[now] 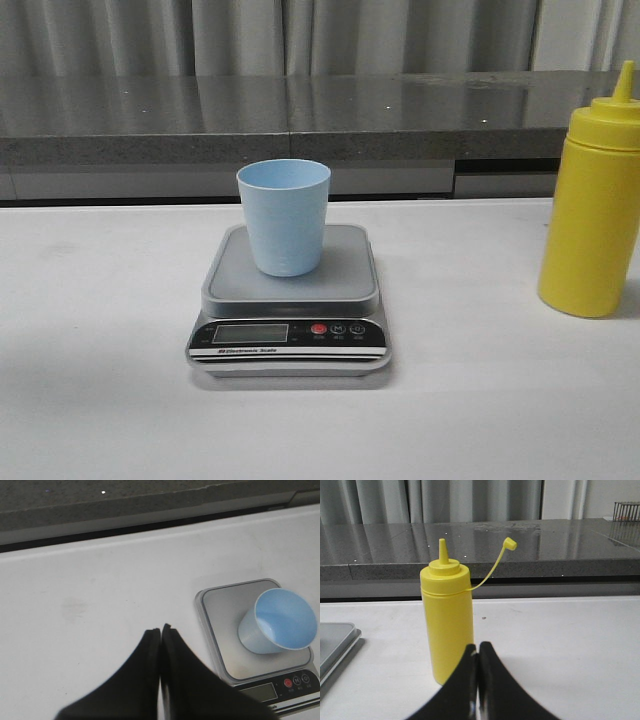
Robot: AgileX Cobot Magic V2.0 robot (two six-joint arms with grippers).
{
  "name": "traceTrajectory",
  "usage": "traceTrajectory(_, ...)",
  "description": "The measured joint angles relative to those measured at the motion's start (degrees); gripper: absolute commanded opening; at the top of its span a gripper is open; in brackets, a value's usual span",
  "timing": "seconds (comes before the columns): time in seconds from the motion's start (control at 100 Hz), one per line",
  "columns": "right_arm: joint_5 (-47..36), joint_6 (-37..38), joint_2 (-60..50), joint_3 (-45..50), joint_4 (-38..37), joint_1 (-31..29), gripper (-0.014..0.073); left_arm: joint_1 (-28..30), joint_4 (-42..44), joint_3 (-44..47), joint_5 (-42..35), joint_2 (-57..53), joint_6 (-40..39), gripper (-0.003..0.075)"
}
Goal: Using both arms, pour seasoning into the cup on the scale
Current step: 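Open the left gripper and raise it away from the cup, then move the right gripper down and close it around the yellow bottle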
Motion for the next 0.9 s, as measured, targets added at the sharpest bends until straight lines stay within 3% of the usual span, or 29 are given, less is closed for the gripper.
traceTrajectory(0.43,0.0,0.0,0.0,0.0,0.0,0.0,-0.0069,6.3,0.0,21.8,-7.0,-22.2,-1.9,-0.0020)
traceTrajectory(0.9,-2.9,0.0,0.0,0.0,0.0,0.0,-0.0069,6.9,0.9,36.8,-10.8,-47.1,-1.9,-0.0020)
